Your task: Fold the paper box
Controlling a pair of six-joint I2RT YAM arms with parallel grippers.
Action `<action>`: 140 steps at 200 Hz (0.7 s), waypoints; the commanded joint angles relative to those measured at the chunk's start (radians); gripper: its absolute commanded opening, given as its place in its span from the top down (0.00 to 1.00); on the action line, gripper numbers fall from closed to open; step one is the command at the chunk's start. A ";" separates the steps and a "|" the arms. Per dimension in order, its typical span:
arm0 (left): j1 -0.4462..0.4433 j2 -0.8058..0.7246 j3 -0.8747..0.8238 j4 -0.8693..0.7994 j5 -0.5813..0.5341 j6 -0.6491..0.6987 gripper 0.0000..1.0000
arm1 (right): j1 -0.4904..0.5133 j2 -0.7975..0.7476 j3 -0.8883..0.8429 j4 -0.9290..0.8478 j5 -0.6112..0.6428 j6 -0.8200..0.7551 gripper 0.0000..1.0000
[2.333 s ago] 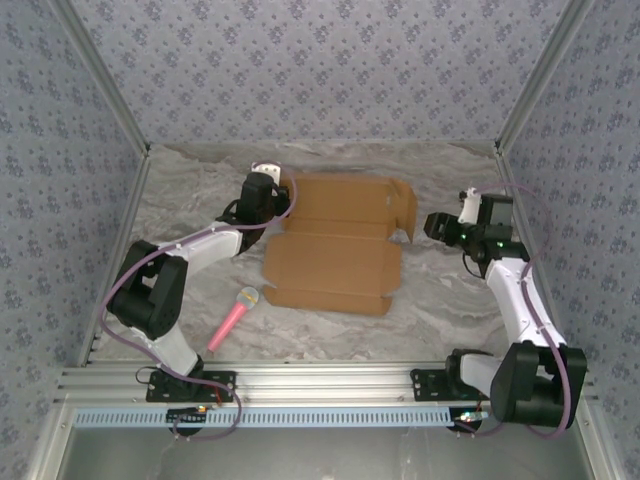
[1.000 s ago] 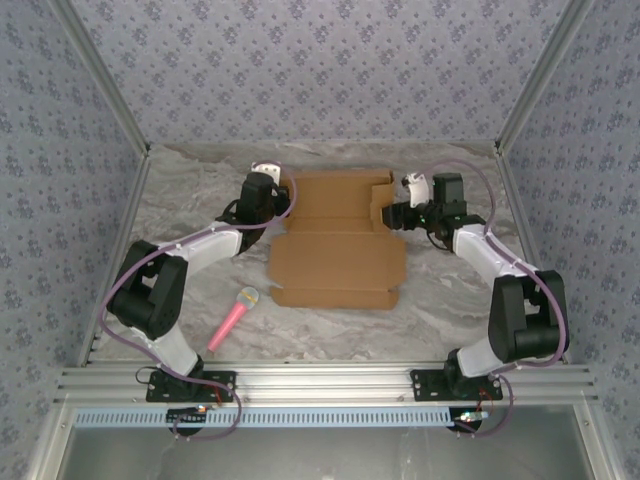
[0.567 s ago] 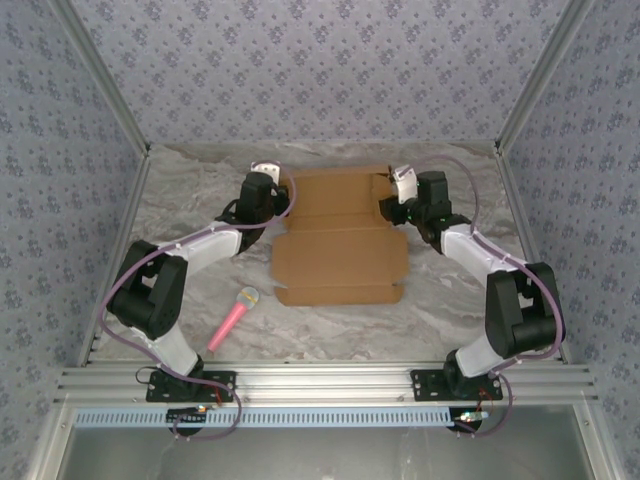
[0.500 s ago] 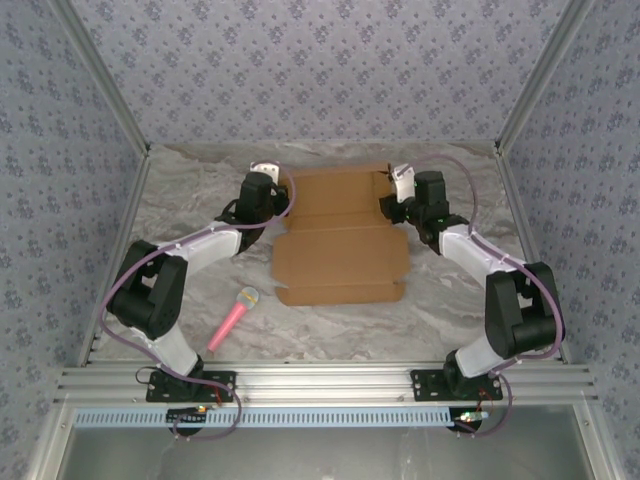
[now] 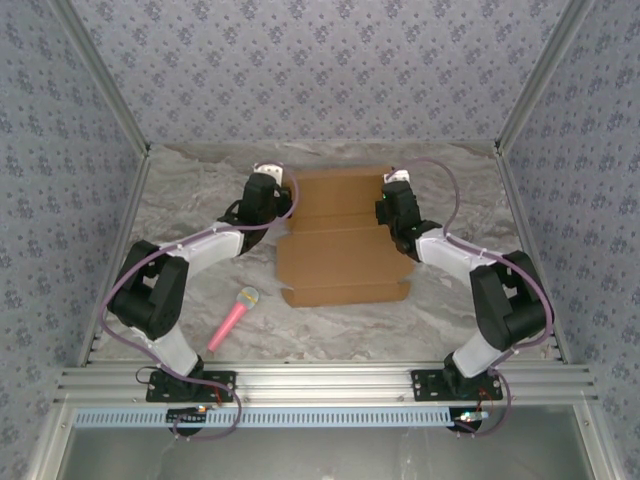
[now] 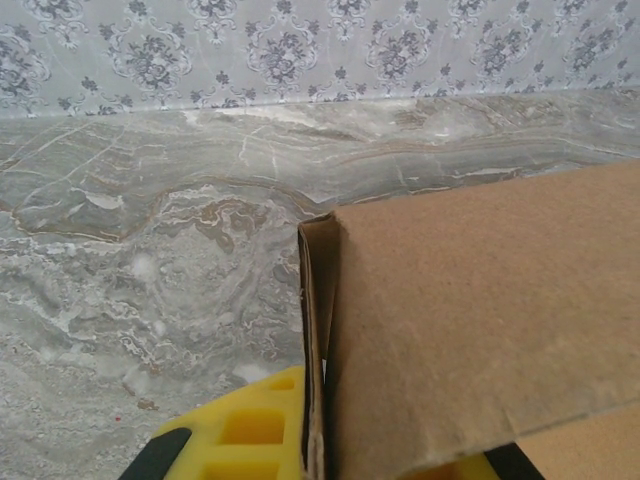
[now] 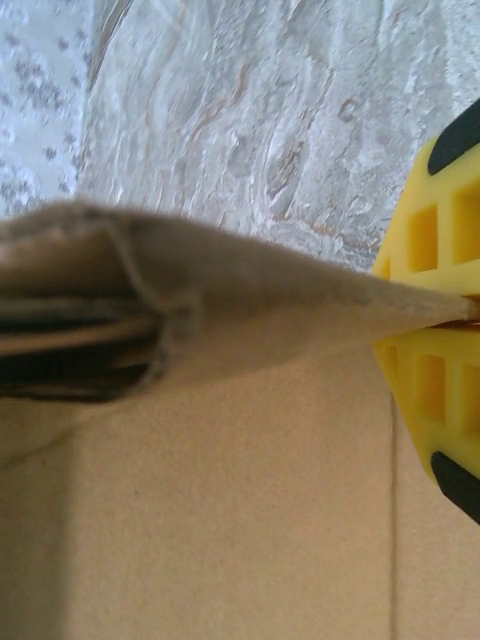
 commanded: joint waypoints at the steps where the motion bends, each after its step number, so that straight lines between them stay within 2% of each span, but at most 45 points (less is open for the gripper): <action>1: -0.012 0.002 0.006 0.025 0.045 -0.032 1.00 | 0.016 0.039 0.025 -0.025 0.183 0.116 0.89; 34: -0.013 0.001 0.001 0.025 0.040 -0.033 1.00 | 0.023 0.065 0.047 -0.061 0.236 0.170 0.90; 57: -0.013 0.003 -0.001 0.023 0.028 -0.026 1.00 | 0.022 0.058 0.049 -0.060 0.200 0.156 0.85; 74: -0.012 0.008 0.002 0.024 0.016 -0.018 1.00 | 0.019 0.034 0.042 -0.065 0.136 0.123 0.74; 111: -0.010 0.016 0.009 0.027 -0.021 0.002 1.00 | 0.015 -0.060 0.008 -0.146 -0.029 0.069 0.41; 140: -0.011 0.032 0.022 0.035 -0.044 0.016 1.00 | 0.015 -0.155 -0.004 -0.243 -0.138 0.057 0.32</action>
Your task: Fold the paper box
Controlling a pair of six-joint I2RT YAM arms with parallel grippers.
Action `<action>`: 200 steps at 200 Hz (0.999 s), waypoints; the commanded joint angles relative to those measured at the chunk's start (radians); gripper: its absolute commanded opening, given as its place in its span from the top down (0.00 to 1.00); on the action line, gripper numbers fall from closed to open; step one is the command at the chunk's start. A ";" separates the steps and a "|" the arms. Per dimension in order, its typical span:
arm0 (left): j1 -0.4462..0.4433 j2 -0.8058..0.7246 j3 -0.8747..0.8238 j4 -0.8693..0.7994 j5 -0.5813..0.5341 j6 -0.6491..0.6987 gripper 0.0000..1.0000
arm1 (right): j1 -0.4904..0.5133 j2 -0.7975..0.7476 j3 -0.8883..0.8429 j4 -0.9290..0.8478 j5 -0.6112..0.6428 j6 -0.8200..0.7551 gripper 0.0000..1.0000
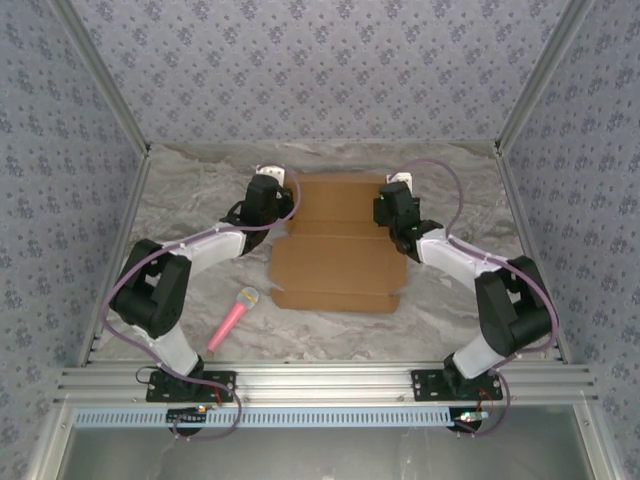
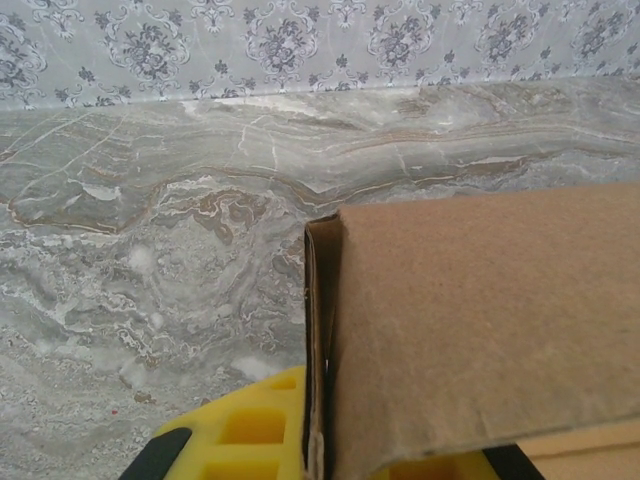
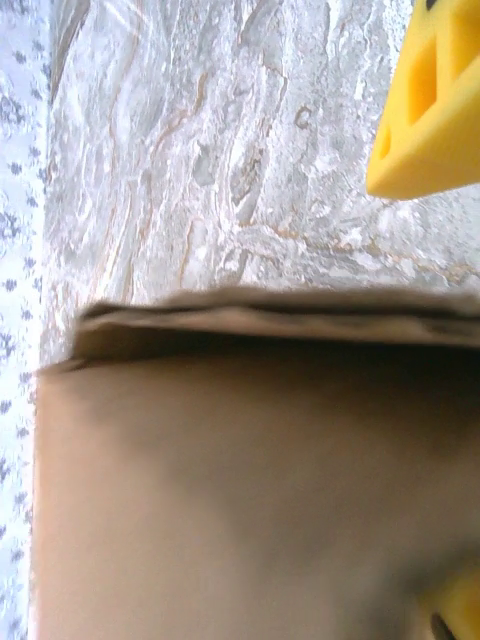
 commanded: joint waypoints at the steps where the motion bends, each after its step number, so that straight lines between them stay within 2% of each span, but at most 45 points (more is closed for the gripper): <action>1: -0.004 0.015 0.022 0.034 -0.025 0.011 1.00 | -0.003 -0.088 -0.012 -0.113 -0.120 -0.018 0.32; 41: -0.019 0.026 0.033 0.052 -0.061 0.034 1.00 | -0.017 -0.219 0.036 -0.258 -0.217 -0.041 0.25; 72: -0.045 0.045 0.035 0.092 -0.099 0.063 1.00 | -0.114 -0.262 0.122 -0.334 -0.360 -0.027 0.24; 102: -0.062 0.071 0.027 0.152 -0.113 0.077 1.00 | -0.265 -0.154 0.274 -0.414 -0.587 -0.018 0.25; 124: -0.074 0.080 0.016 0.193 -0.126 0.088 1.00 | -0.322 -0.057 0.353 -0.435 -0.695 -0.001 0.27; 168: -0.085 0.097 -0.017 0.243 -0.143 0.098 1.00 | -0.359 0.081 0.376 -0.435 -0.767 0.009 0.31; 200: -0.087 0.100 -0.036 0.256 -0.149 0.097 1.00 | -0.364 0.102 0.322 -0.417 -0.789 0.011 0.33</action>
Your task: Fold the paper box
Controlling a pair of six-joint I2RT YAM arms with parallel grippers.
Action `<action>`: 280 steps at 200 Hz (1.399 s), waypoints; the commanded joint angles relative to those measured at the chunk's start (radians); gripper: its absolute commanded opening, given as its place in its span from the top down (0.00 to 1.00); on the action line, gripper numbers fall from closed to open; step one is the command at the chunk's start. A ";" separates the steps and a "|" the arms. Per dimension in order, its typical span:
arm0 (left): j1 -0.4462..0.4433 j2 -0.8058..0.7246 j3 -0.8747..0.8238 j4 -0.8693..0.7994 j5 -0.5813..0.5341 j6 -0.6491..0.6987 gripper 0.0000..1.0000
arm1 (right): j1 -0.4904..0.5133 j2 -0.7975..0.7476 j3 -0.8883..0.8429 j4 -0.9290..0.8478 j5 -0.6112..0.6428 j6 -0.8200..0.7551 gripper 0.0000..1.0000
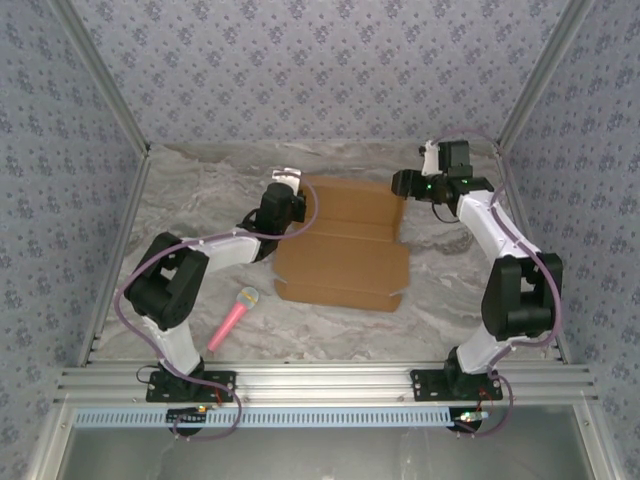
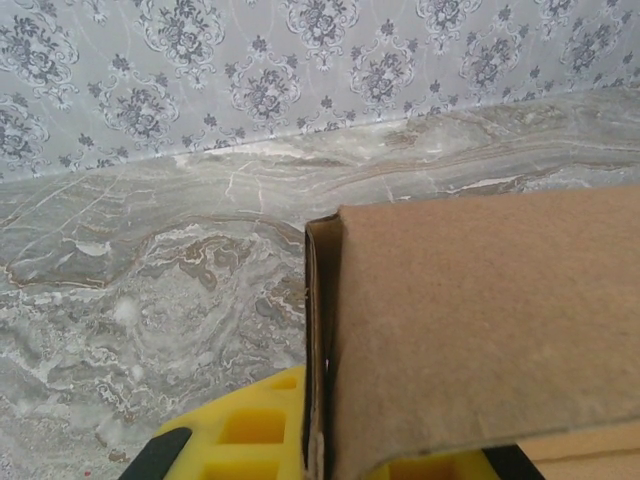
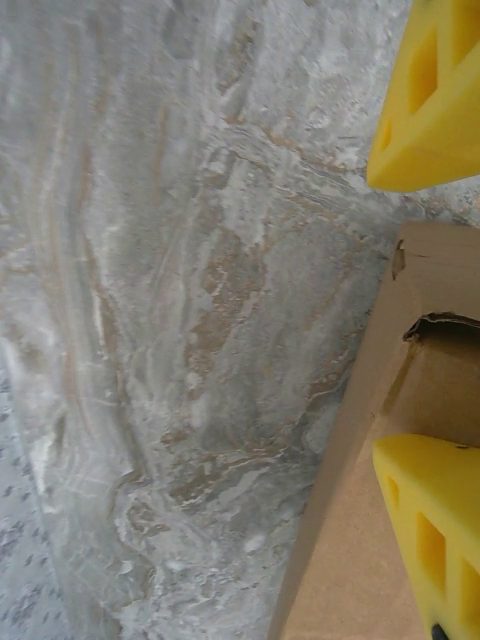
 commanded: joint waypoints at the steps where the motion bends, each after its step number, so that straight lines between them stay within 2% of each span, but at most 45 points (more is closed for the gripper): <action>1: -0.008 0.018 -0.018 0.065 -0.022 0.004 1.00 | -0.008 0.000 -0.031 -0.015 -0.057 0.012 0.33; 69: -0.009 0.050 -0.089 0.142 -0.021 -0.016 0.94 | -0.009 -0.011 -0.205 0.080 -0.046 0.030 0.35; 87: -0.009 0.051 -0.107 0.165 -0.022 -0.016 0.89 | -0.011 -0.016 -0.227 0.098 -0.043 0.032 0.36; 113: -0.010 0.047 -0.106 0.166 -0.020 -0.012 0.88 | -0.010 -0.023 -0.199 0.088 -0.053 0.030 0.36; 167: -0.010 0.024 -0.067 0.096 -0.027 -0.018 1.00 | -0.011 -0.093 -0.069 0.052 -0.055 0.033 0.24; 193: -0.002 -0.010 -0.014 -0.041 -0.002 -0.045 1.00 | -0.009 -0.159 -0.044 0.025 -0.025 0.027 0.23; 231: 0.025 -0.049 0.118 -0.309 0.100 -0.066 1.00 | -0.009 -0.279 -0.064 -0.016 0.044 0.016 0.23; 252: 0.050 -0.044 0.239 -0.518 0.195 -0.048 1.00 | -0.008 -0.349 -0.074 -0.030 0.056 0.016 0.22; 280: 0.108 -0.005 0.403 -0.810 0.384 -0.018 1.00 | 0.001 -0.405 -0.075 -0.050 0.054 0.016 0.22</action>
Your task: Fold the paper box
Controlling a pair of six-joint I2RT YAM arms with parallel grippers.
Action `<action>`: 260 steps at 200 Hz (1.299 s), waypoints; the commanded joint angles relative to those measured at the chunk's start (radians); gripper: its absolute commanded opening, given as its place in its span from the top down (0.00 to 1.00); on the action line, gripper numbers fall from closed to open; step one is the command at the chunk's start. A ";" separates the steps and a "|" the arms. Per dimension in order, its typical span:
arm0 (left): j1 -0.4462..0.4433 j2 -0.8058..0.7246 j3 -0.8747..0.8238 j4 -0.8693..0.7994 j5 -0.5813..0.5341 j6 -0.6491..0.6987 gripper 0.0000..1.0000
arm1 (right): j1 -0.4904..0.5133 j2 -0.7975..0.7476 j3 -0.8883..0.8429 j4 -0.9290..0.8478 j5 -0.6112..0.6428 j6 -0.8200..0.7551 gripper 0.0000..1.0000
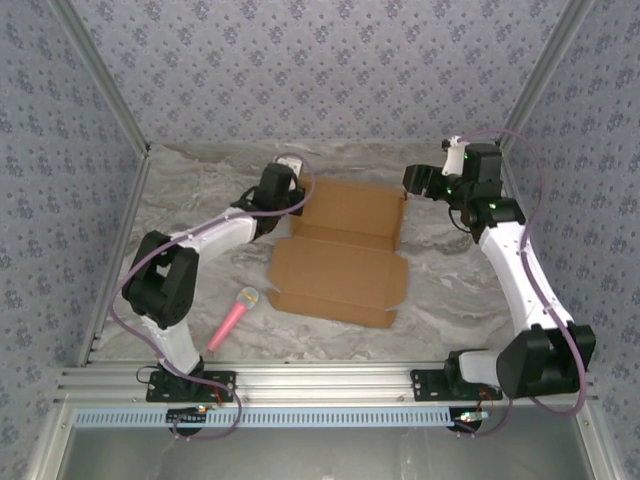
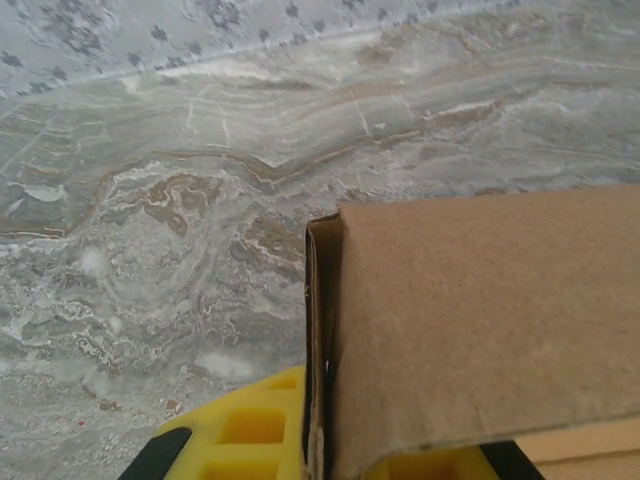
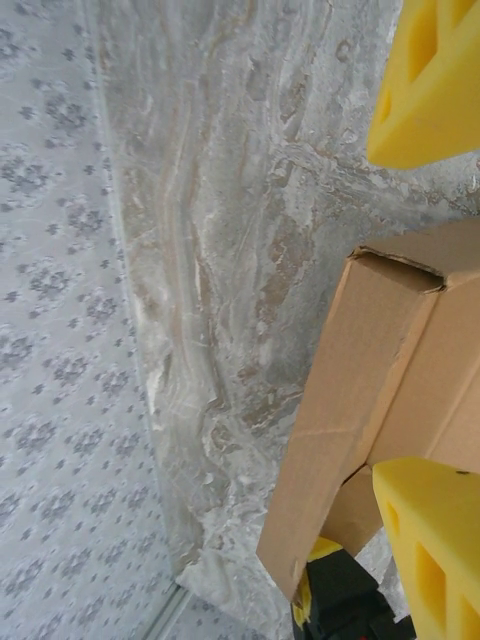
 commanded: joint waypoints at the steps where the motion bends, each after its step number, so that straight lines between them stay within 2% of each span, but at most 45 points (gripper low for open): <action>1: 0.045 -0.002 0.141 -0.312 0.197 0.019 1.00 | 0.012 -0.041 0.010 -0.051 0.021 -0.013 0.22; 23: 0.068 0.060 0.281 -0.524 0.302 0.074 1.00 | 0.030 -0.046 0.012 -0.063 0.017 -0.015 0.21; 79: 0.064 0.261 0.565 -0.826 0.396 0.175 1.00 | 0.047 -0.041 0.001 -0.093 0.017 -0.032 0.21; 123: 0.040 0.435 0.792 -1.073 0.334 0.275 1.00 | 0.055 -0.043 -0.002 -0.124 0.035 -0.054 0.21; 169: 0.007 0.639 1.055 -1.304 0.237 0.337 1.00 | 0.066 -0.018 -0.079 -0.106 0.031 -0.045 0.21; 226: 0.006 0.813 1.322 -1.374 0.186 0.332 0.88 | 0.089 0.006 -0.133 -0.102 0.061 -0.045 0.21; 260: 0.010 0.847 1.364 -1.328 0.210 0.327 0.77 | 0.109 0.061 -0.169 -0.083 0.071 -0.044 0.21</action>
